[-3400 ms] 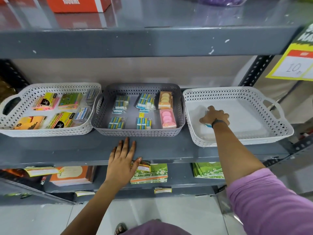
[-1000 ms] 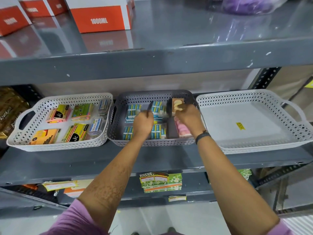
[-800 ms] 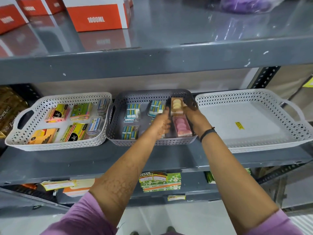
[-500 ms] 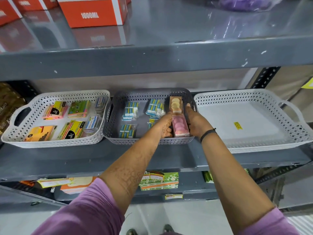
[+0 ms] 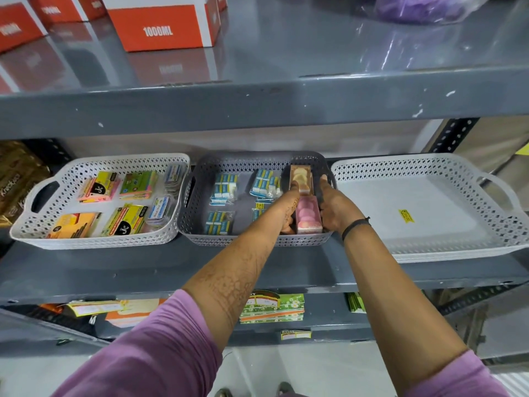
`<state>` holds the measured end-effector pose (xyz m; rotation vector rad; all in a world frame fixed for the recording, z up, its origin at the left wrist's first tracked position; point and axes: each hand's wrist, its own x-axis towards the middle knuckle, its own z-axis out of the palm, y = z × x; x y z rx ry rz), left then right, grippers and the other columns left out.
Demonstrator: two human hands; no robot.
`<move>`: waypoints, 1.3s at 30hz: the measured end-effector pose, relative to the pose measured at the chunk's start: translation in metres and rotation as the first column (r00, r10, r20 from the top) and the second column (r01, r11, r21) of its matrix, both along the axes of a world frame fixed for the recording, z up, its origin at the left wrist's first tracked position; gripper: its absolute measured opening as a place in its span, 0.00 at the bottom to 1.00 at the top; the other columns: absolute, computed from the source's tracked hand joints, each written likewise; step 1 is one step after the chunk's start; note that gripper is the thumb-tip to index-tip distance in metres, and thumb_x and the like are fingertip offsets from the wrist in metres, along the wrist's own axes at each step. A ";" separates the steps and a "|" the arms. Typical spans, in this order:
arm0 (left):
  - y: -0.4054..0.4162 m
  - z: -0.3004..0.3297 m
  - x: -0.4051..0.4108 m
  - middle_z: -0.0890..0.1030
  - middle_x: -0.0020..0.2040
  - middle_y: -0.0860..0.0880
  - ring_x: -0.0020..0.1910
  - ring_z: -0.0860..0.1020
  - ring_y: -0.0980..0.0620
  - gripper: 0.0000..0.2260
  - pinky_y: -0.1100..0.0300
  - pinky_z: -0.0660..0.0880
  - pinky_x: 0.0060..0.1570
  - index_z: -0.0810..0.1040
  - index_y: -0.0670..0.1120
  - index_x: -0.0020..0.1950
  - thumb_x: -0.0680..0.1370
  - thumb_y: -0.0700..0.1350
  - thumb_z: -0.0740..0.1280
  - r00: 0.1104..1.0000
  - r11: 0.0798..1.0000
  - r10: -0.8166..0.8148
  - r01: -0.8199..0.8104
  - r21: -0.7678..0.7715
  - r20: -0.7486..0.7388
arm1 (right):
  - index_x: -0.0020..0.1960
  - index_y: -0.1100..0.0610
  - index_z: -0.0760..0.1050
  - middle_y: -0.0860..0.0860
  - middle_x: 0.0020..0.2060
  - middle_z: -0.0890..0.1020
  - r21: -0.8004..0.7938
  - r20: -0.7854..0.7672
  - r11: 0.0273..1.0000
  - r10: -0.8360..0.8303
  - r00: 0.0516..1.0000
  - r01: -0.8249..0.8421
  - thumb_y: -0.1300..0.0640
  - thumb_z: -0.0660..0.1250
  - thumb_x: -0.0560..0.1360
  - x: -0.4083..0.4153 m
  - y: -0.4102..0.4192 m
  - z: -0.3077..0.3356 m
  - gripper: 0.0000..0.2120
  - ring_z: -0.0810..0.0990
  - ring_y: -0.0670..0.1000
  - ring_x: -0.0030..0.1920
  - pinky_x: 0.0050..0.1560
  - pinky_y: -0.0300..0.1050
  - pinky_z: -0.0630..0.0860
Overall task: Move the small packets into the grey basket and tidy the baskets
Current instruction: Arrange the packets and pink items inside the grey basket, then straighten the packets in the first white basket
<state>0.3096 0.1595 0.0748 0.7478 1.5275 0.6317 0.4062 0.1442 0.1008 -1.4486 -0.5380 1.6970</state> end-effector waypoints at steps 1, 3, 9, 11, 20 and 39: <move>-0.001 0.000 -0.004 0.82 0.46 0.42 0.42 0.80 0.43 0.38 0.55 0.77 0.45 0.78 0.43 0.57 0.66 0.73 0.55 1.000 1.000 -0.020 0.020 0.004 0.017 | 0.49 0.58 0.73 0.56 0.39 0.80 0.018 -0.010 1.000 0.021 1.000 -0.021 0.39 0.53 0.77 0.001 -0.001 0.002 0.23 0.79 0.53 0.37 0.35 0.44 0.79; -0.018 0.024 -0.014 0.77 0.63 0.42 0.58 0.77 0.40 0.38 0.49 0.73 0.58 0.73 0.46 0.65 0.67 0.73 0.56 0.993 0.998 -0.067 0.067 0.001 0.094 | 0.45 0.56 0.74 0.56 0.39 0.80 0.092 -0.029 0.995 0.042 0.999 -0.039 0.39 0.51 0.78 0.003 0.000 0.004 0.23 0.80 0.54 0.38 0.32 0.41 0.80; -0.043 0.043 -0.106 0.69 0.64 0.47 0.62 0.69 0.48 0.32 0.51 0.68 0.58 0.64 0.44 0.69 0.76 0.65 0.46 0.947 0.985 -0.013 -0.042 0.165 0.322 | 0.61 0.49 0.72 0.50 0.56 0.78 0.266 0.059 0.961 0.062 0.996 -0.075 0.39 0.53 0.78 -0.021 0.007 0.018 0.20 0.75 0.48 0.51 0.45 0.40 0.70; -0.052 0.044 -0.152 0.72 0.59 0.47 0.58 0.72 0.47 0.29 0.54 0.70 0.50 0.71 0.46 0.62 0.75 0.66 0.49 0.939 0.968 0.069 -0.144 0.204 0.338 | 0.50 0.48 0.70 0.47 0.43 0.74 0.274 0.055 0.956 0.091 0.994 -0.103 0.41 0.55 0.78 -0.046 0.006 0.024 0.12 0.70 0.45 0.41 0.42 0.39 0.65; -0.070 0.037 -0.320 0.73 0.41 0.47 0.38 0.72 0.50 0.14 0.60 0.66 0.38 0.72 0.46 0.52 0.80 0.54 0.54 0.885 0.866 0.412 -0.454 0.210 0.216 | 0.38 0.49 0.69 0.46 0.34 0.71 0.249 0.049 0.915 0.316 0.947 -0.318 0.48 0.55 0.80 -0.225 0.003 0.033 0.13 0.68 0.44 0.34 0.37 0.39 0.63; -0.026 0.028 -0.335 0.68 0.70 0.38 0.69 0.67 0.41 0.29 0.58 0.70 0.58 0.66 0.38 0.69 0.80 0.58 0.49 0.968 0.999 -0.013 0.021 -0.030 0.251 | 0.66 0.56 0.67 0.57 0.56 0.77 0.037 0.174 0.973 0.219 0.960 -0.229 0.47 0.54 0.80 -0.334 -0.001 0.004 0.19 0.78 0.55 0.51 0.42 0.48 0.77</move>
